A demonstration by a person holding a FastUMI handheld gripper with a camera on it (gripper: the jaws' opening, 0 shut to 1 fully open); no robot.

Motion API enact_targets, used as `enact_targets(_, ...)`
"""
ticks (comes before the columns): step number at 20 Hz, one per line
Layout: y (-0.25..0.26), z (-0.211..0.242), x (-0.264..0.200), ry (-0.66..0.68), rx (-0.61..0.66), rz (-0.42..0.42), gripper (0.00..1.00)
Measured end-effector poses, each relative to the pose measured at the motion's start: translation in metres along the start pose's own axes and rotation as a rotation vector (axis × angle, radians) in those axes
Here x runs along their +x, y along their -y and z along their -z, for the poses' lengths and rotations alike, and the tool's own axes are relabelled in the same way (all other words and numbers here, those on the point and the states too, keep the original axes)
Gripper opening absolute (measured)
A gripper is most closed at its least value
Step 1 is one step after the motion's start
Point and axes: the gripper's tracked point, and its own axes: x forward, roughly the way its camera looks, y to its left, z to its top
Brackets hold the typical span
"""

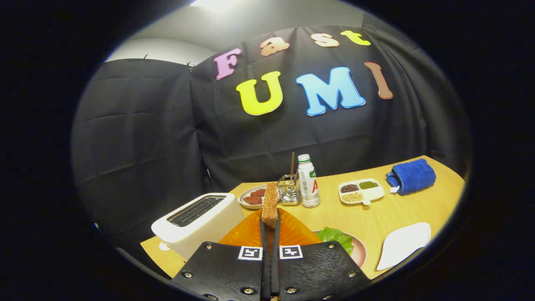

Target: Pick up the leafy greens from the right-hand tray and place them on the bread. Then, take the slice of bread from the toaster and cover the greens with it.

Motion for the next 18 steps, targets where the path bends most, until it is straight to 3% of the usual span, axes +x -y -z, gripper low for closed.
enact_targets(8, 0.042, 0.062, -0.005, -0.100, 0.127, 0.095, 0.01)
enact_targets(18, 0.081, 0.080, -0.016, -0.113, 0.074, 0.240, 0.01)
